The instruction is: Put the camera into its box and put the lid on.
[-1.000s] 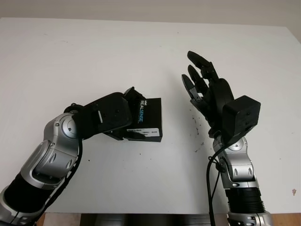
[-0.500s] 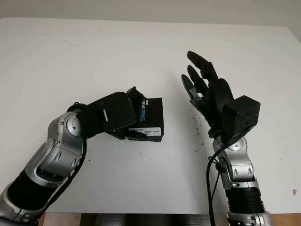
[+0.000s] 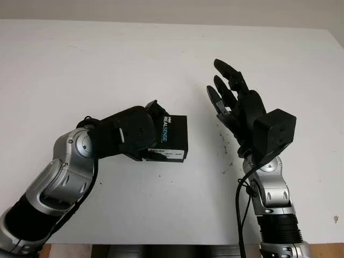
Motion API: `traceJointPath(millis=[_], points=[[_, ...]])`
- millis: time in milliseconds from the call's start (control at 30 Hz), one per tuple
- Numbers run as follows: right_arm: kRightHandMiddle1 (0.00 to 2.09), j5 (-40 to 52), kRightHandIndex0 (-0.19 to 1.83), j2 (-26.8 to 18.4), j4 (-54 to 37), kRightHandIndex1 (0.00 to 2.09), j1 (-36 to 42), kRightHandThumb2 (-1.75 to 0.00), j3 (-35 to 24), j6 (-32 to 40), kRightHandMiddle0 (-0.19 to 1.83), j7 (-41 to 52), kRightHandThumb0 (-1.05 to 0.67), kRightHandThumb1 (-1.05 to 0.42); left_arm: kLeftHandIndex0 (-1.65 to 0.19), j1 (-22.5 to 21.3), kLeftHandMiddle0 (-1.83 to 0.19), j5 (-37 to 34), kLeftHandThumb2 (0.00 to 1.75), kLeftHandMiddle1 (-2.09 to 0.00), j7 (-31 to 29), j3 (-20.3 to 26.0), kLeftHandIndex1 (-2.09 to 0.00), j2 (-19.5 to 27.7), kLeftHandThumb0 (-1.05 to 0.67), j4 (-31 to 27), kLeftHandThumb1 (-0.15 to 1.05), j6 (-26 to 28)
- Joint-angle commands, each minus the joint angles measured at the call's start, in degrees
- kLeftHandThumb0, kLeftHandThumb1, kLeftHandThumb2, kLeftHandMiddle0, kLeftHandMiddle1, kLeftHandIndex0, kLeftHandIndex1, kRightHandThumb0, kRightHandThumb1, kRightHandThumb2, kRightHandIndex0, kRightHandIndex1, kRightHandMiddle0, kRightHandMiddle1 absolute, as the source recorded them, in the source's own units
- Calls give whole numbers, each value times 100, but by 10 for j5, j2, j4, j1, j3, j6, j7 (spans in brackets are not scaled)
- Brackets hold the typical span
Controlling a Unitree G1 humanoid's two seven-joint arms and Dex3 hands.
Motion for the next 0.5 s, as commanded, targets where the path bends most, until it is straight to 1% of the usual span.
traceJointPath(millis=[0,100,267,467], points=[[51,2,20,-1,-11,5,4,-29,-1,1,2,0,-62,-105,19,-4,19,13,41,-9,-33,-37,-4,8,-62,-7,105,-3],[52,2,21,0,-12,6,5,-29,0,1,3,-1,-62,-105,19,-6,19,33,41,-1,-46,-45,0,11,-66,-6,105,-8],[54,1,20,-2,-12,6,4,-29,1,2,2,-1,-62,-105,19,-6,19,51,42,0,-65,-48,0,9,-69,-2,105,-9],[54,2,21,-1,-11,6,4,-28,-1,4,2,-2,-63,-105,19,-7,19,62,40,0,-82,-46,0,4,-70,1,105,2]])
